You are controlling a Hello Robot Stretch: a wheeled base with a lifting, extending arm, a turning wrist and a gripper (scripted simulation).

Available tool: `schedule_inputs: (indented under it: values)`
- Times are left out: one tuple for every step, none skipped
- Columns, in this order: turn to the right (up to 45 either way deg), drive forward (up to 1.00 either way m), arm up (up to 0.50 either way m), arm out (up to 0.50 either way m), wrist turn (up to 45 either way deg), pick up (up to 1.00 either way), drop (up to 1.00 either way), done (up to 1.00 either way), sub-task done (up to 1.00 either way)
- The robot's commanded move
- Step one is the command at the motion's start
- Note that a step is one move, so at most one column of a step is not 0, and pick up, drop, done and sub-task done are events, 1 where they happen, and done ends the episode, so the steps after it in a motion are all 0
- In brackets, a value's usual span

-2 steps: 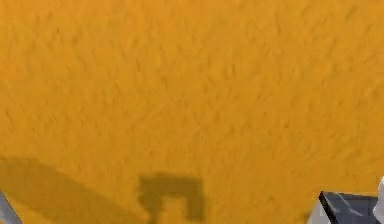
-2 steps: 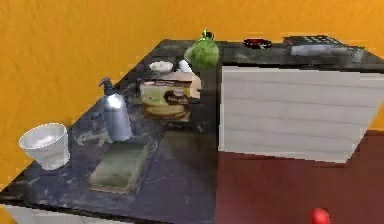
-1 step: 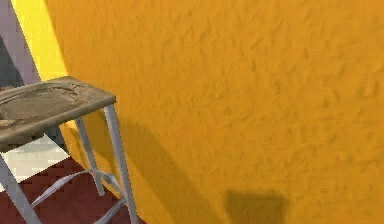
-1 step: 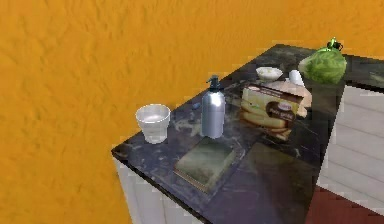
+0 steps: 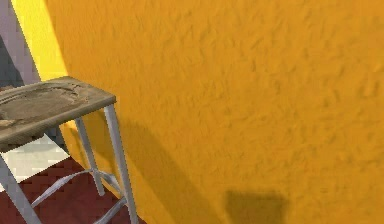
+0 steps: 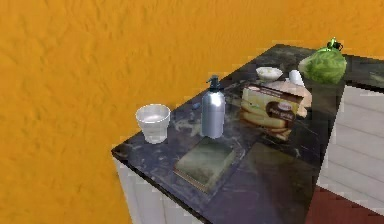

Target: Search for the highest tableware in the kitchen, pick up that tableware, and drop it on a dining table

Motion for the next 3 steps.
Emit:
schedule_inputs:
  values:
    - [0.0,0.00,0.38,0.00,0.0,0.00,0.00,0.00,0.00]
    - [0.0,0.00,0.00,0.30,0.0,0.00,0.00,0.00,0.00]
    - [0.0,0.00,0.00,0.00,45.0,0.00,0.00,0.00,0.00]
